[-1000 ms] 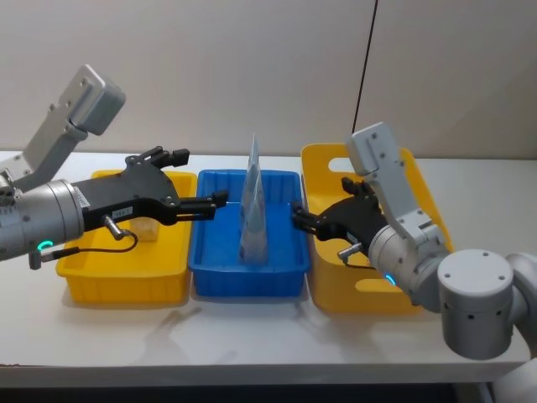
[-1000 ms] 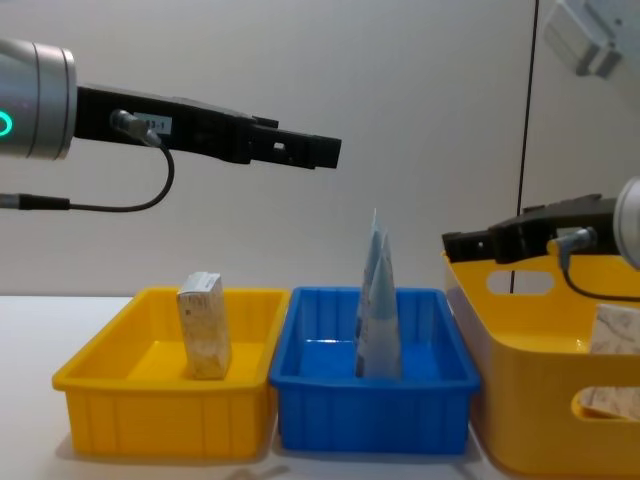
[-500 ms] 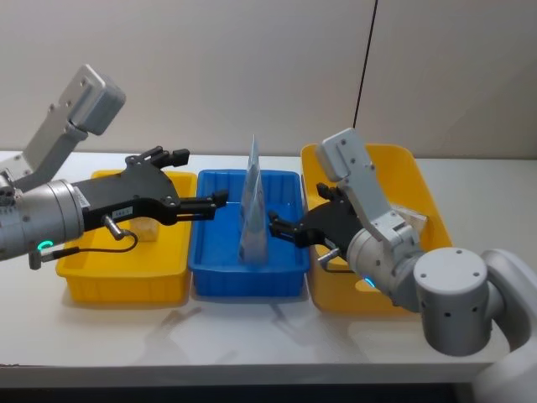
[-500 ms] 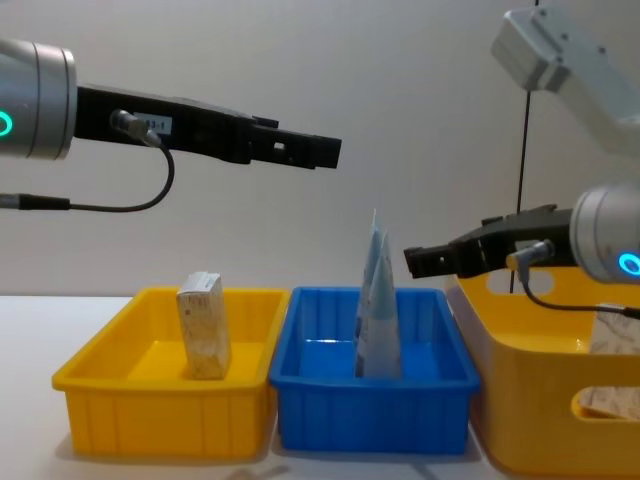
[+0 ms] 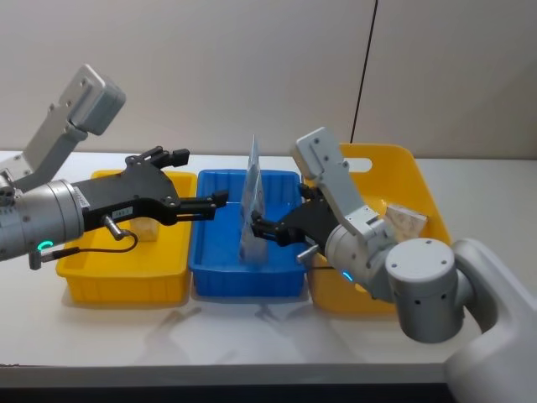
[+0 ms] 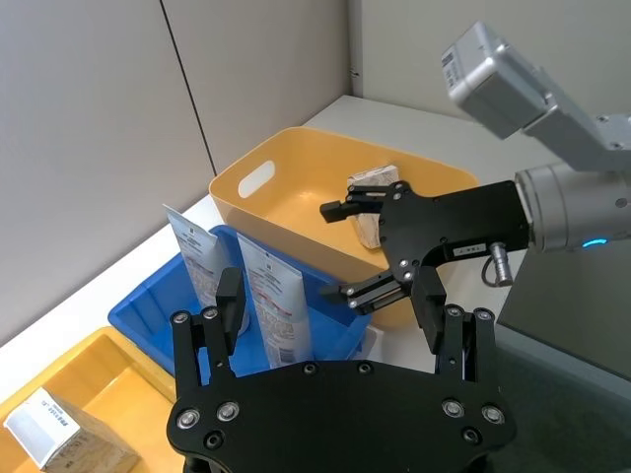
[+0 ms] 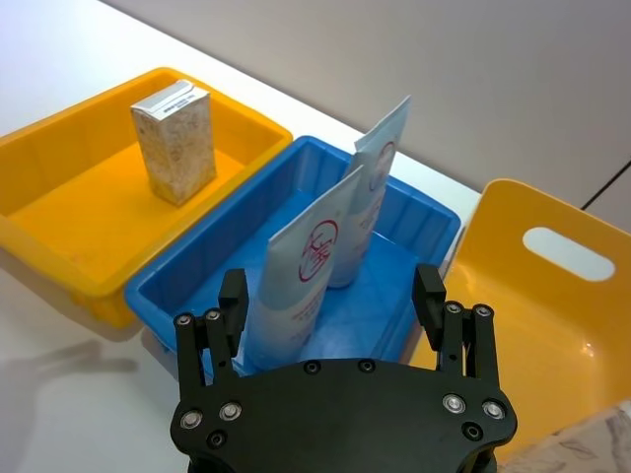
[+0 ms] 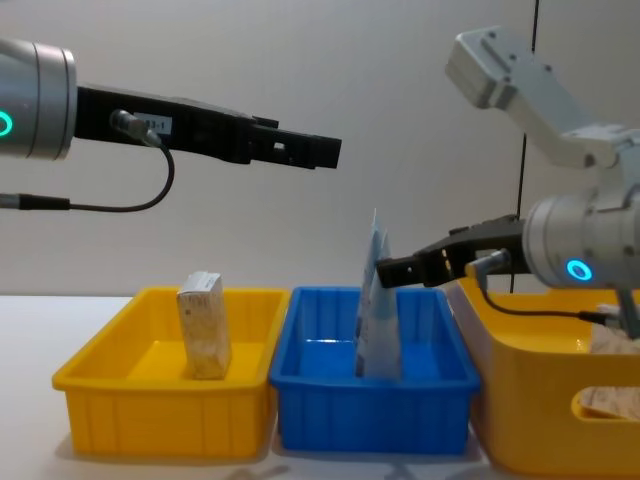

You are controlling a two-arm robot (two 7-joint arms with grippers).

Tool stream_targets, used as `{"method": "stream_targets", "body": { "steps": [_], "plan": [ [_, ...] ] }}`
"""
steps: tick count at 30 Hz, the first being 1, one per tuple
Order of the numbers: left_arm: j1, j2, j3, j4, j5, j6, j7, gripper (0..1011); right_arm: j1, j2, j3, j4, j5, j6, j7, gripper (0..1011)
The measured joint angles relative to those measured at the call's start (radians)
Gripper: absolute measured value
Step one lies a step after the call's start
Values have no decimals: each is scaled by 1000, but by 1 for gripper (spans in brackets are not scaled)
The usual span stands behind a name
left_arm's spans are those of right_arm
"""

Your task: Bimanual collaborative sorting of washing and personal care products

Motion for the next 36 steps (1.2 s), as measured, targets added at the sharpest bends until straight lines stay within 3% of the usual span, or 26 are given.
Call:
{"method": "stream_targets", "body": {
  "steps": [17, 36],
  "plan": [
    [0, 0, 0, 0, 0, 0, 0, 1002, 43, -68, -18, 86, -18, 12, -3, 1003],
    [0, 0, 0, 0, 0, 0, 0, 1001, 71, -158, 6, 168, -30, 56, -72, 1003]
  ]
}}
